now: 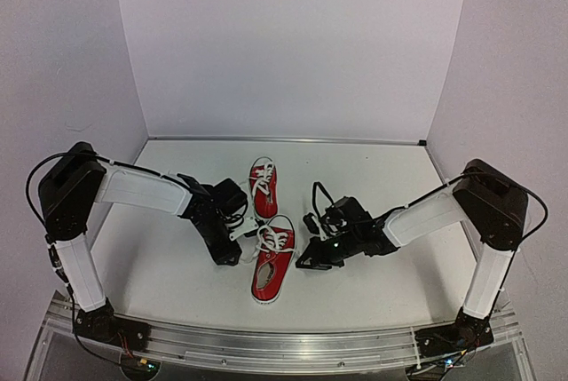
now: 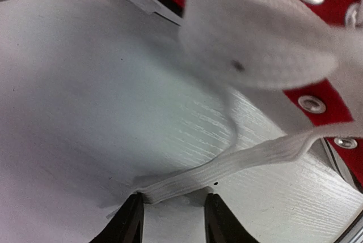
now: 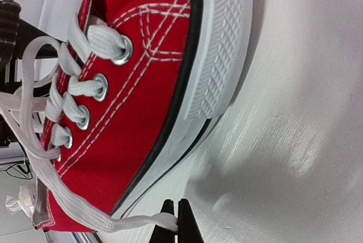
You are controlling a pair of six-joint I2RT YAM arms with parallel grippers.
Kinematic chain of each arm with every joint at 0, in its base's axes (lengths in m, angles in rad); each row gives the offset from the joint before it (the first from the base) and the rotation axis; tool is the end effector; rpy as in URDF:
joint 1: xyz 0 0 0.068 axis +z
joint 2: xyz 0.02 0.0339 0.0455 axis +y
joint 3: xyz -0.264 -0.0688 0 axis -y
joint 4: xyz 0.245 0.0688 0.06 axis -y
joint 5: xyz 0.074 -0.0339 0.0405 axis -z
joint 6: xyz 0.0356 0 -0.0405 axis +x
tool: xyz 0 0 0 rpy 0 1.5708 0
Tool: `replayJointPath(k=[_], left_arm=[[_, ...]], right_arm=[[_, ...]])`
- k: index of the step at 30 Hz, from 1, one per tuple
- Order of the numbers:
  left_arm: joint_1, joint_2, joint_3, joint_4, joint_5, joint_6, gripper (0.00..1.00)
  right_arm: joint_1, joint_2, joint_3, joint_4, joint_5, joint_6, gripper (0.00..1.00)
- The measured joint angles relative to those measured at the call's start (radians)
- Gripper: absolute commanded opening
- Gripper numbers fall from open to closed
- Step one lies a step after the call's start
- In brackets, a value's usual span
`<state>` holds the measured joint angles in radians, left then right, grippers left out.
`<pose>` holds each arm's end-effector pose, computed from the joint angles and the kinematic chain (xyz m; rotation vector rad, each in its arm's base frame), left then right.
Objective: Tie the shoes
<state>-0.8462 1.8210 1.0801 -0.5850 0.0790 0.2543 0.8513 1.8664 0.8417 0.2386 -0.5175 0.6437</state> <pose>0.2187 -0.2513 0.1420 1.5404 2.4838 -0.2154 0.2171 0.2745 0.1136 -0.5579 2.5808 1.2478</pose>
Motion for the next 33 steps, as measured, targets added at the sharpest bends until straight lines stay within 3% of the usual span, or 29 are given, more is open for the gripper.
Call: replayJointPath(k=[11, 23, 33], left_arm=[[0.001, -0.003, 0.013, -0.009, 0.002, 0.05, 0.47], [0.025, -0.122, 0.031, -0.044, 0.042, 0.141, 0.46], [0.038, -0.005, 0.089, -0.054, 0.066, 0.187, 0.45]], right_arm=[[0.0, 0.0, 0.0, 0.0, -0.006, -0.004, 0.0], [0.0, 0.0, 0.0, 0.0, -0.015, -0.008, 0.0], [0.0, 0.0, 0.0, 0.0, -0.021, -0.008, 0.0]])
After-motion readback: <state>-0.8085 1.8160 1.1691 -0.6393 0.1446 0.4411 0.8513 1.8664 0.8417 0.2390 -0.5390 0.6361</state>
